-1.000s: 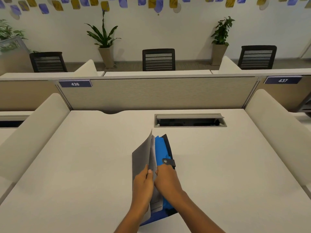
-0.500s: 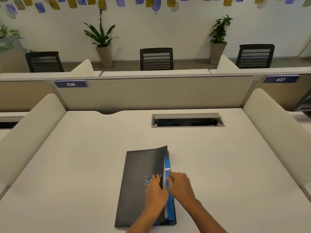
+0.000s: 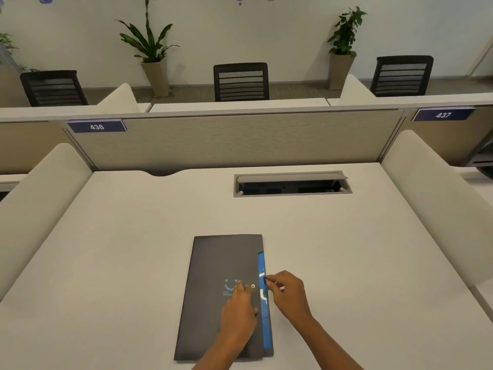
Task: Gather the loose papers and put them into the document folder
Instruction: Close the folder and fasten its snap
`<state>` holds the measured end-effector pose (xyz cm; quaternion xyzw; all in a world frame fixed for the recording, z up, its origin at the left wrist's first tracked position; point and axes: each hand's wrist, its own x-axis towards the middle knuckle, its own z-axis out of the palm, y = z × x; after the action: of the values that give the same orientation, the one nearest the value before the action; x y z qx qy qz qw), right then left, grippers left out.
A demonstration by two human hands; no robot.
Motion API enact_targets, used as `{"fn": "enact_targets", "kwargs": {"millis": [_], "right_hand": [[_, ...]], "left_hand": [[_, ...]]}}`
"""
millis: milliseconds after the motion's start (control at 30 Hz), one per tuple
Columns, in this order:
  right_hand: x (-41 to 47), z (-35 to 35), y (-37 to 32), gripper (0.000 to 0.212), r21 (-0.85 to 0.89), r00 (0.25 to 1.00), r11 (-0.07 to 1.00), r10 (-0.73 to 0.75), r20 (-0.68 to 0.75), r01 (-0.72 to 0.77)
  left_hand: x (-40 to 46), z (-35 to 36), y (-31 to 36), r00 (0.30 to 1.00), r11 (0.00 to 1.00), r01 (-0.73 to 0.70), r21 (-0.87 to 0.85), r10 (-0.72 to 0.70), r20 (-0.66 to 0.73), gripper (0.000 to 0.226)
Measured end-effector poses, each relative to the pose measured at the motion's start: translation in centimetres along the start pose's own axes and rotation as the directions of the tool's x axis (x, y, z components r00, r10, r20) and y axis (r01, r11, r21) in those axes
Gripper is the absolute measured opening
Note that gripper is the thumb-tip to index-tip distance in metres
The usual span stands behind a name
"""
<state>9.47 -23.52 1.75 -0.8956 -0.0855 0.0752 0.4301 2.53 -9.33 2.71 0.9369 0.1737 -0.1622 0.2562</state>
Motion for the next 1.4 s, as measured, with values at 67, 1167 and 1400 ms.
{"fn": "enact_targets", "kwargs": {"millis": [67, 1167, 1400], "right_hand": [[0.2, 0.6, -0.1, 0.018, -0.041, 0.998, 0.999, -0.025, 0.057, 0.028], [2.1, 4.0, -2.6, 0.022, -0.475, 0.967, 0.869, -0.019, 0.252, 0.141], [1.2, 2.9, -2.6, 0.027, -0.367, 0.983, 0.928, 0.002, 0.185, 0.067]], "left_hand": [[0.3, -0.2, -1.3, 0.999, 0.999, -0.043, 0.011, 0.043, -0.025, 0.069], [1.0, 0.7, -4.4, 0.990, 0.991, -0.111, 0.078, 0.117, -0.079, 0.082], [0.6, -1.0, -5.7, 0.976, 0.985, -0.131, -0.116, 0.107, -0.190, 0.060]]}}
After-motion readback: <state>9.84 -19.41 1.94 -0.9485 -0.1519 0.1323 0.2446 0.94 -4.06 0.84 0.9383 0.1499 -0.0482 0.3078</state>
